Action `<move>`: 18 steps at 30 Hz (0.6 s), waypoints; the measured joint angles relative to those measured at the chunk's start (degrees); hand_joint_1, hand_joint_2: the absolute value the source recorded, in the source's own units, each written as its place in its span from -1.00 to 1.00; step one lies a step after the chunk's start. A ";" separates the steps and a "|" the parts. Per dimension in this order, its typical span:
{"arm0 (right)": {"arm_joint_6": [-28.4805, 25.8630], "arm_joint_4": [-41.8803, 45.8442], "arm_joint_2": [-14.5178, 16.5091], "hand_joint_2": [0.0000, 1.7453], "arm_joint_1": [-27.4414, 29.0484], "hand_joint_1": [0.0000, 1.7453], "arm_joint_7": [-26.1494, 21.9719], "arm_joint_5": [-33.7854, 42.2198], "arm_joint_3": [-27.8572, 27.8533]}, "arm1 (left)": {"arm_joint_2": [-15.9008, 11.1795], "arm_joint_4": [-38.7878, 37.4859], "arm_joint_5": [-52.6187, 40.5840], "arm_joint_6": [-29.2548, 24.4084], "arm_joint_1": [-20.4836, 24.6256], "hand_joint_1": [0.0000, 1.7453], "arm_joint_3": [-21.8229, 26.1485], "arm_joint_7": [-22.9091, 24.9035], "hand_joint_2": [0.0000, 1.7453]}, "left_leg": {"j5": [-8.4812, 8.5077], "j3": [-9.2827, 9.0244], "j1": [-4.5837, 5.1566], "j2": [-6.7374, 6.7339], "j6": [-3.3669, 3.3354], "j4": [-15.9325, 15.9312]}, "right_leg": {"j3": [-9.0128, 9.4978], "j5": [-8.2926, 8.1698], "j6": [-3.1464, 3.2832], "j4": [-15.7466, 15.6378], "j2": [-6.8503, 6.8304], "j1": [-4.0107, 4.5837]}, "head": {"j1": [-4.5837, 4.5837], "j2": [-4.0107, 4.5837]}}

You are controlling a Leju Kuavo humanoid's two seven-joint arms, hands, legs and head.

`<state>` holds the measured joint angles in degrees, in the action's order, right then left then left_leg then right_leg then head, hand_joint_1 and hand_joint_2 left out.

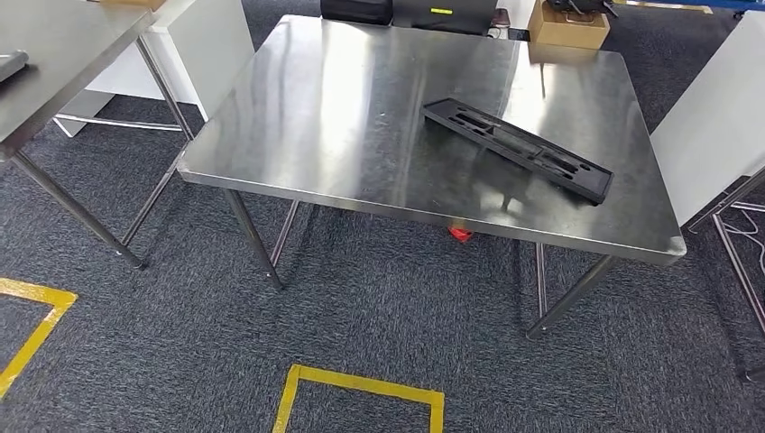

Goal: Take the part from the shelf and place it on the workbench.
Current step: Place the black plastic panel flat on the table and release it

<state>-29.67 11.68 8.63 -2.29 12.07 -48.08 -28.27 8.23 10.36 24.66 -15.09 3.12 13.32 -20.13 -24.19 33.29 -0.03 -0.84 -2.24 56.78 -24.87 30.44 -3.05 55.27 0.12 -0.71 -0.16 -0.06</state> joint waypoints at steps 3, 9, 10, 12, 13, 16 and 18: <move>0.55 -0.18 0.04 -1.00 0.07 -1.00 -0.53 -0.44 1.11 | 0.02 0.00 -0.01 0.51 -0.02 -1.00 -0.23 0.07 -1.00 | 0.54 0.58 -0.09 0.23 0.96 0.34 | -1.16 -0.72 1.21 -0.30 0.02 -0.02 | 0.11 0.02; 2.66 -0.38 -0.15 -1.00 0.16 -1.00 -0.45 -0.61 1.92 | -0.03 -0.02 -0.29 1.42 -0.14 -1.00 -0.64 0.22 -1.00 | -11.85 5.36 -0.74 0.77 2.60 16.87 | -4.31 -3.77 3.79 -0.32 -0.42 -0.38 | 0.47 0.01; 4.04 -0.45 -0.15 -1.00 0.21 -1.00 -0.17 -0.85 2.02 | -0.05 -0.01 -0.41 1.61 -0.14 -1.00 -0.71 0.29 -1.00 | -11.41 4.76 -0.82 0.76 2.69 17.61 | -4.85 -4.29 3.67 -0.27 -0.43 -0.36 | 0.50 0.01; 8.21 -0.63 -0.13 -1.00 0.28 -1.00 0.62 -1.59 2.45 | -0.13 -0.01 -0.68 2.07 -0.11 -1.00 -0.89 0.46 -1.00 | -8.48 0.60 -1.00 0.76 2.59 13.01 | -5.82 -5.16 3.27 -0.10 -0.39 -0.37 | 0.51 0.02; 10.69 -0.73 -0.09 -1.00 0.30 -1.00 1.04 -2.04 2.76 | -0.17 0.00 -0.80 2.24 -0.07 -1.00 -1.01 0.55 -1.00 | -7.16 -2.57 -1.06 0.85 2.42 8.64 | -6.22 -5.47 3.01 0.07 -0.36 -0.31 | 0.52 0.02; 16.44 -0.89 0.16 -1.00 0.28 -1.00 2.02 -3.79 3.99 | -0.24 0.00 -1.06 2.53 0.03 -1.00 -1.42 0.83 -1.00 | -6.25 -7.98 -0.81 1.13 1.69 -0.20 | -7.31 -6.39 1.84 0.81 -0.39 0.09 | 0.50 0.01; 17.62 -0.92 0.27 -1.00 0.29 -1.00 2.36 -4.85 4.94 | -0.21 -0.01 -1.09 2.59 0.04 -1.00 -1.63 0.93 -1.00 | -5.98 -7.19 -0.68 0.95 0.85 -0.97 | -8.12 -7.02 0.93 1.14 -0.44 0.24 | 0.51 0.01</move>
<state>-12.05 10.75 8.91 -2.00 14.43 -52.93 -23.33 8.02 10.35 23.57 -12.50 3.16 11.69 -19.20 -30.17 26.10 -0.71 0.11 -1.39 55.81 -32.99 23.42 -2.11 56.41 -0.33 -0.48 0.34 -0.05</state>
